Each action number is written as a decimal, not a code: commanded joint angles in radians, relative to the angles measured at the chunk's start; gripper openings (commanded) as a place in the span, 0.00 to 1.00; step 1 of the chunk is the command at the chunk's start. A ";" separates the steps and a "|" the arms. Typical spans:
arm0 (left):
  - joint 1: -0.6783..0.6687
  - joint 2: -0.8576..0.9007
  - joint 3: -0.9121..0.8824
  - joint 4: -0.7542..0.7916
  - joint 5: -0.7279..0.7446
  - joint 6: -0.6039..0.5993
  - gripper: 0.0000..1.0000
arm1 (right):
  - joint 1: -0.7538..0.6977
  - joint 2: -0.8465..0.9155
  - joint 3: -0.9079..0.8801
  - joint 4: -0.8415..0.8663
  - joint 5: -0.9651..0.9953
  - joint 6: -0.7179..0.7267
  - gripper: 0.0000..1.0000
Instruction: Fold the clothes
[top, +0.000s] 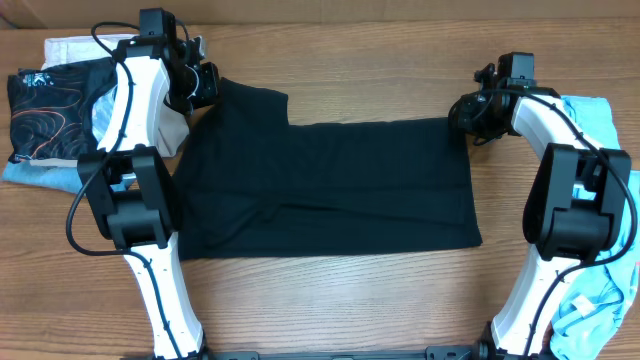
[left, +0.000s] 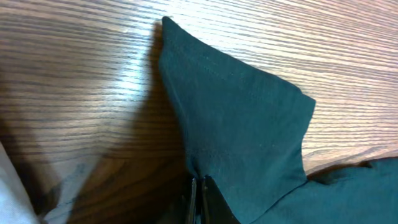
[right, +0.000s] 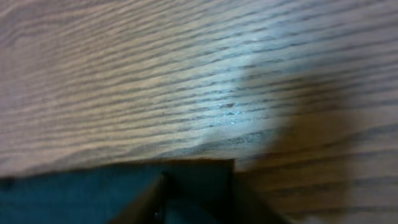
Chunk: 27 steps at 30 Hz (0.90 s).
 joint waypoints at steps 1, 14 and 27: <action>0.004 -0.028 0.017 -0.006 -0.016 -0.010 0.04 | 0.006 0.040 0.005 -0.003 -0.009 -0.003 0.15; 0.004 -0.092 0.017 -0.051 -0.092 -0.036 0.04 | -0.016 -0.065 0.073 -0.127 0.058 0.034 0.04; 0.004 -0.206 0.017 -0.260 -0.225 -0.063 0.04 | -0.016 -0.157 0.213 -0.498 0.165 0.039 0.05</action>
